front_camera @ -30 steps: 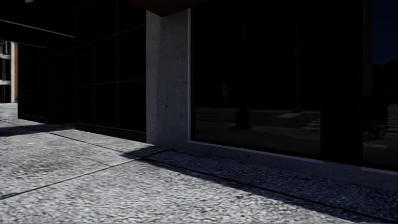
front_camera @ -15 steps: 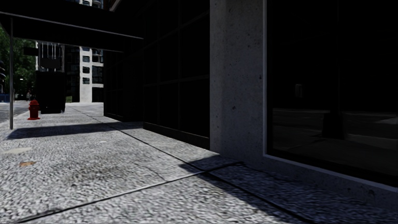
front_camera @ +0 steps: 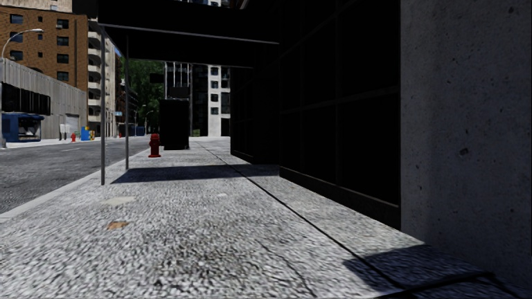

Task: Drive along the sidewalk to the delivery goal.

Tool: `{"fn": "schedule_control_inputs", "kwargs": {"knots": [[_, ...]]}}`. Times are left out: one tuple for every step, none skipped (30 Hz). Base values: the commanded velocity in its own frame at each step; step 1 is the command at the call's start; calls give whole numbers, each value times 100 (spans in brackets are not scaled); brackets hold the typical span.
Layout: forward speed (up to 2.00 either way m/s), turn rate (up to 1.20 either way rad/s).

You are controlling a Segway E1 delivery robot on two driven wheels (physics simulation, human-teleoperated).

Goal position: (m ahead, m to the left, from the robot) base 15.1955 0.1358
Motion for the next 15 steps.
{"fn": "schedule_control_inputs", "kwargs": {"knots": [[164, 73], [164, 73], [166, 72], [169, 70], [170, 69], [171, 60], [171, 60], [172, 51], [173, 49], [175, 49], [175, 49], [179, 40], [200, 0], [200, 0], [200, 0]]}}
